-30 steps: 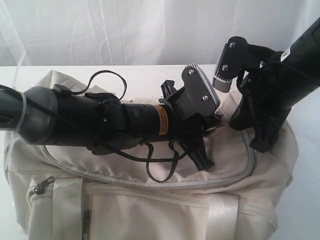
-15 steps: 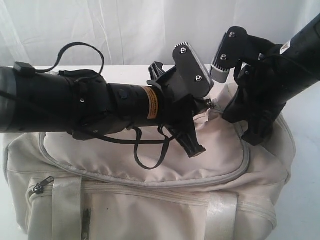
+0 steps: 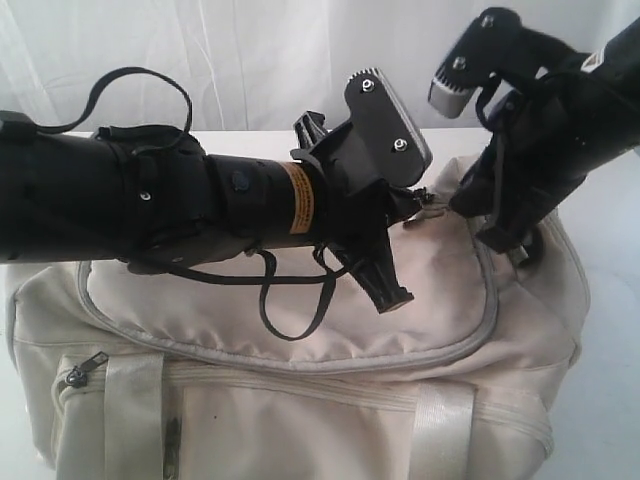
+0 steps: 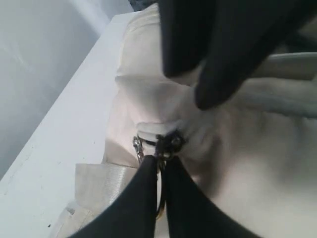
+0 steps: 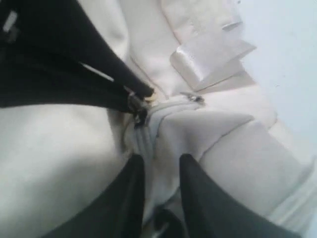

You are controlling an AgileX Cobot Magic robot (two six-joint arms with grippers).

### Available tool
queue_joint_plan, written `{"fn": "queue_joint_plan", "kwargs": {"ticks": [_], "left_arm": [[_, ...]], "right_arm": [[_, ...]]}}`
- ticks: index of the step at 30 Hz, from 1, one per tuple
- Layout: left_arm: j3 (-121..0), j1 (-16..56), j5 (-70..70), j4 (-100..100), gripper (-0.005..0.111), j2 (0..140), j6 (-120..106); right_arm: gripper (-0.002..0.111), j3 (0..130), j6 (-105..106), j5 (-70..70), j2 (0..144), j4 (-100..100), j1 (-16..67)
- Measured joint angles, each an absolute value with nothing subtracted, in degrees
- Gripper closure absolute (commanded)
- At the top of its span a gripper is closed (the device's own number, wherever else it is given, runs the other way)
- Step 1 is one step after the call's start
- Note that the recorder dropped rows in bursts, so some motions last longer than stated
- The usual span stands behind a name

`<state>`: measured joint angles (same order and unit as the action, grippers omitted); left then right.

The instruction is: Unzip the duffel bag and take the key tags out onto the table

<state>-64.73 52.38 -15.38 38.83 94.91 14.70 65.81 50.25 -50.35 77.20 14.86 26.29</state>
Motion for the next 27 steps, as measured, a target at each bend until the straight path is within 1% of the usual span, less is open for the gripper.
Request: {"fn": "queue_joint_plan", "kwargs": {"ticks": [4,6,10,16,22,25,27], "left_arm": [[-64.7,52.7,-15.8,39.1,0.107,94.9,14.7],[-64.7,52.7,-16.2,39.1,0.107,94.9,14.2],[-64.7,52.7,-17.7,39.1,0.107,94.9,13.9],[-64.7,52.7,-19.9,39.1,0.107,94.9,13.0],[-64.7,52.7,-20.4,38.6,0.107,94.9,10.3],[-64.5,52.7,-21.2,38.4,0.107,94.9,9.2],[-64.2,52.7,-21.7,38.4,0.107,94.9,8.8]], "right_arm": [[0.051,66.7,50.1,-45.6,74.8,10.9,26.3],[0.047,66.7,49.3,-43.8,74.4,7.1,26.3],[0.047,66.7,47.9,-42.7,74.8,2.8,26.3],[0.047,66.7,47.6,-43.4,77.5,2.3,26.3],[0.046,66.7,55.9,-47.9,78.4,1.8,27.7],[0.043,66.7,60.3,-47.9,78.4,1.2,29.6],[0.043,66.7,61.2,-47.0,78.4,-0.3,30.2]]}}
